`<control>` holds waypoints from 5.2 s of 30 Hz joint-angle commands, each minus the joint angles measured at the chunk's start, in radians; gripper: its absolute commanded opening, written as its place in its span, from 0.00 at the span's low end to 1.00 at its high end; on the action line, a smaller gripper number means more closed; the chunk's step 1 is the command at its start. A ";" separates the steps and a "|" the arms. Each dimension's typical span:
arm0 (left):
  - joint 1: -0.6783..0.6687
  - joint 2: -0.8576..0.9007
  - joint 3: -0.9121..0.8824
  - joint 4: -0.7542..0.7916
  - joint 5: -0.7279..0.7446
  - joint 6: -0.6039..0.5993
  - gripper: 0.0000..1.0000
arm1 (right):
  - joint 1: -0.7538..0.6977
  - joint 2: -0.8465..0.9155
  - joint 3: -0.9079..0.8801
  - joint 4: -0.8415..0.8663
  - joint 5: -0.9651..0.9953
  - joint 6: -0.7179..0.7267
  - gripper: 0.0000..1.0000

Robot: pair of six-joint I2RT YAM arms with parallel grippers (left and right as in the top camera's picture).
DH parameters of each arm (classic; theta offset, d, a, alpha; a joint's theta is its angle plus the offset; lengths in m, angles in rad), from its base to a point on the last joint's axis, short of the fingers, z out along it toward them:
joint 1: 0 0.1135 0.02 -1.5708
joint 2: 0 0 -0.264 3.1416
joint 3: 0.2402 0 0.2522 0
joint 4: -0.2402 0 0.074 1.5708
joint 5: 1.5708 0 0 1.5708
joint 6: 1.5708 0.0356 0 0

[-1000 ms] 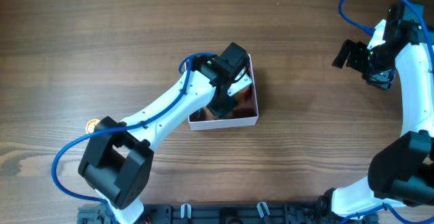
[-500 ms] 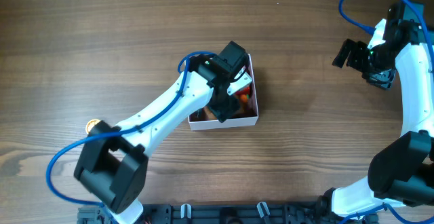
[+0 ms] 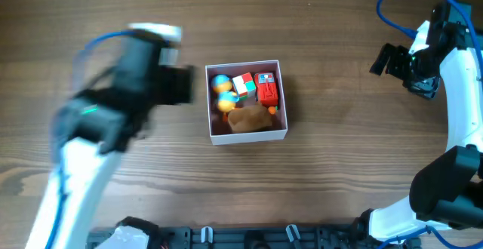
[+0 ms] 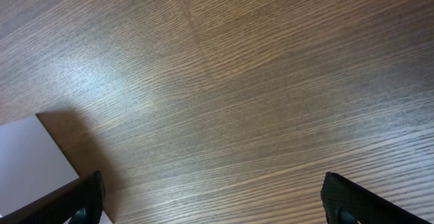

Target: Pack container

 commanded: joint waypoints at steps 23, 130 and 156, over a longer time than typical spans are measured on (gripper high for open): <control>0.698 0.442 -0.464 0.284 0.117 -0.307 1.00 | 0.002 0.006 -0.001 -0.003 -0.015 -0.018 1.00; 0.203 0.073 -0.067 0.257 -0.050 -0.285 1.00 | 0.312 -0.187 0.001 0.414 0.098 -0.151 1.00; 0.032 -0.708 -0.523 0.126 -0.006 -0.238 1.00 | 0.300 -1.229 -0.712 0.217 0.232 0.166 1.00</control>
